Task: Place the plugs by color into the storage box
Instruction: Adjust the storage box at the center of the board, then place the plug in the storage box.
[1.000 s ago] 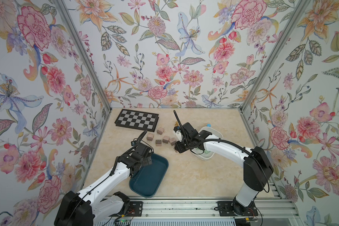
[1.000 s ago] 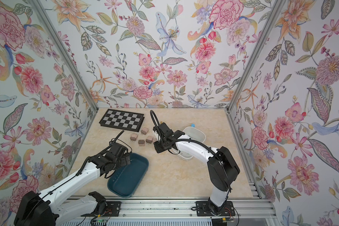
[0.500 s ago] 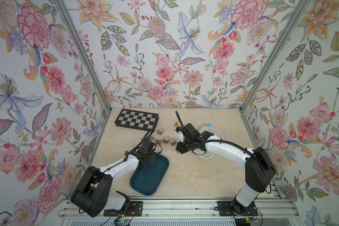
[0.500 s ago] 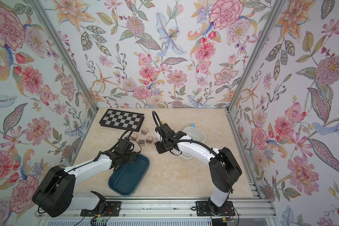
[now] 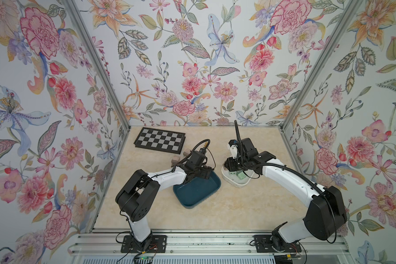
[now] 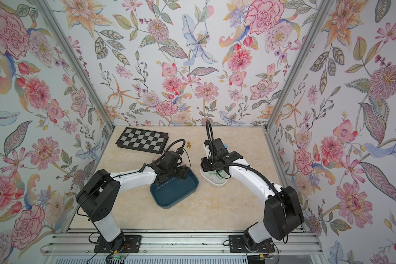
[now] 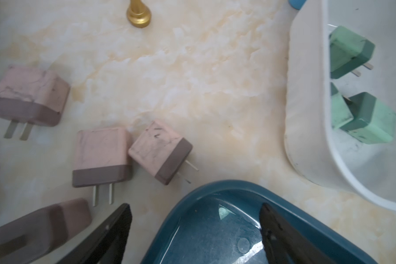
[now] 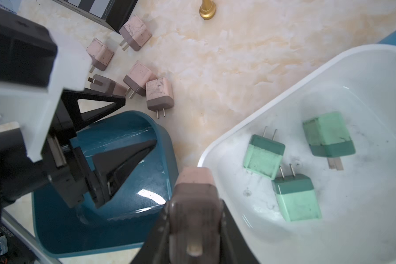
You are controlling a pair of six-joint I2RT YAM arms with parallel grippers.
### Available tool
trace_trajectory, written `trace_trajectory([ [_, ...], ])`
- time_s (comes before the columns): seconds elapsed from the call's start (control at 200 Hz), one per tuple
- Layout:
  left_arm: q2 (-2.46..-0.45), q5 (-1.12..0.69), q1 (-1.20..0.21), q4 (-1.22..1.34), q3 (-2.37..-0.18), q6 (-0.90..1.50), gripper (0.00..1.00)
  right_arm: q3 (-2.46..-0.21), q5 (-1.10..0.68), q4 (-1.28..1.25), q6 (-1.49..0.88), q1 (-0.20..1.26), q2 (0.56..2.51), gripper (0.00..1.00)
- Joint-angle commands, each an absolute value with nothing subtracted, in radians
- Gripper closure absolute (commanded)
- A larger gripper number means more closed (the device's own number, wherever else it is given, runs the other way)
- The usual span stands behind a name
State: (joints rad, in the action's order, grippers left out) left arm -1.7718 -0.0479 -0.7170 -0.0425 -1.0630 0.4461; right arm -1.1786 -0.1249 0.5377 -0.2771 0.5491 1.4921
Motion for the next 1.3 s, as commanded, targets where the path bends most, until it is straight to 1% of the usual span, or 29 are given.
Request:
trace_trajectory([
  [0.0,-1.745,0.027,-0.73,-0.118,-1.1,0.436,0.02,-1.186,-0.144,0.57,-0.268,0.555,1.476,0.75],
  [0.115,-1.601,0.205,-0.696,-0.245,-1.105,0.496,0.01,-1.193,-0.149,0.57,-0.266,0.558,1.481,0.75],
  [0.185,-1.489,0.245,-0.648,-0.358,-1.121,0.563,0.01,-1.205,-0.15,0.57,-0.265,0.569,1.489,0.75],
  [0.27,-1.377,0.222,-0.592,-0.458,-1.105,0.639,0.01,-1.223,-0.138,0.569,-0.263,0.597,1.509,0.75],
  [0.365,-1.278,0.149,-0.537,-0.536,-1.035,0.736,0.01,-1.256,-0.116,0.569,-0.269,0.642,1.548,0.74],
  [0.38,-1.262,0.139,-0.531,-0.542,-1.018,0.749,0.01,-1.262,-0.114,0.57,-0.271,0.675,1.558,0.74],
  [0.48,-1.149,0.08,-0.503,-0.532,-0.883,0.813,0.01,-1.314,-0.08,0.571,-0.277,0.764,1.63,0.74],
  [0.57,-1.061,0.051,-0.475,-0.479,-0.764,0.854,0.01,-1.351,-0.078,0.568,-0.281,0.797,1.703,0.74],
  [0.66,-1.031,0.011,-0.443,-0.443,-0.704,0.864,0.01,-1.38,-0.067,0.562,-0.271,0.81,1.776,0.74],
  [0.801,-1.044,-0.034,-0.44,-0.393,-0.677,0.871,0.0,-1.416,-0.05,0.556,-0.258,0.818,1.864,0.74],
  [0.906,-1.063,-0.085,-0.442,-0.33,-0.636,0.887,0.01,-1.421,-0.03,0.544,-0.258,0.824,1.908,0.73],
  [1.051,-1.085,-0.112,-0.448,-0.27,-0.597,0.904,0.01,-1.398,-0.015,0.525,-0.264,0.831,1.948,0.7],
  [1.086,-1.09,-0.115,-0.454,-0.259,-0.592,0.907,0.01,-1.391,-0.013,0.523,-0.263,0.835,1.954,0.68],
  [1.126,-1.099,-0.115,-0.464,-0.25,-0.588,0.91,0.02,-1.385,-0.008,0.522,-0.265,0.839,1.957,0.62],
  [1.236,-1.135,-0.117,-0.507,-0.23,-0.583,0.927,0.03,-1.369,0.0,0.522,-0.267,0.842,1.938,0.35],
  [1.296,-1.158,-0.117,-0.537,-0.216,-0.581,0.942,0.04,-1.361,0.005,0.522,-0.271,0.841,1.909,0.25],
])
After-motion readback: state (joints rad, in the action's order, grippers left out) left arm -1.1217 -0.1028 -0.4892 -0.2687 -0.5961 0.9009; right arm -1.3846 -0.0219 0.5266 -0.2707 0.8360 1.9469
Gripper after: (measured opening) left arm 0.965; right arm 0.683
